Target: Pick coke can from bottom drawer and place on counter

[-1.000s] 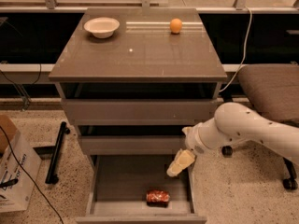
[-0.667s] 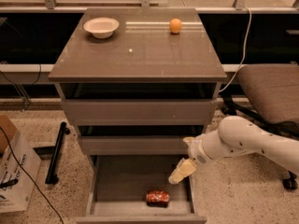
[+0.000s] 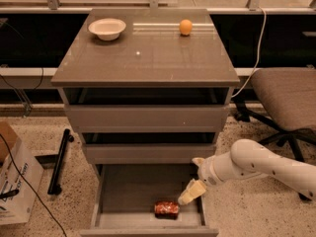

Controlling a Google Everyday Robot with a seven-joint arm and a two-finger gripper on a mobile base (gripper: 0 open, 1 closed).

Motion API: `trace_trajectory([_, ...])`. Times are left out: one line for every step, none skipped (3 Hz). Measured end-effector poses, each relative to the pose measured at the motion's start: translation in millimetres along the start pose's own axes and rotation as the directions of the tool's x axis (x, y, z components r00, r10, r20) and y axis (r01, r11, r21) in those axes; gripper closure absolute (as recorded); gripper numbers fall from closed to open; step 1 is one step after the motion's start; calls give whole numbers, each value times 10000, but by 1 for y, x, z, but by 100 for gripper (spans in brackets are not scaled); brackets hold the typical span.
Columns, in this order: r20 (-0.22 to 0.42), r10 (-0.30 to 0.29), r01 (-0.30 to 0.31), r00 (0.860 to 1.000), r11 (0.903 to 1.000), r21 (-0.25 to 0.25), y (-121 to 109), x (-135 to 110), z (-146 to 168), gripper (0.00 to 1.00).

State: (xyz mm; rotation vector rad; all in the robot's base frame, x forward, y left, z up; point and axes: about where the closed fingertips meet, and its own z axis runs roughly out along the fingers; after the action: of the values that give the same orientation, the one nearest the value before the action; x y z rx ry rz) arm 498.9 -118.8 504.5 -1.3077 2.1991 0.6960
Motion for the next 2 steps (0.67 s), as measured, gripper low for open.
trace_trajectory([-57,250,-250,9997,9997,22,-3,5,12,0])
trace_trajectory([9,692,-692,9976,9975,174,-23,21,42,0])
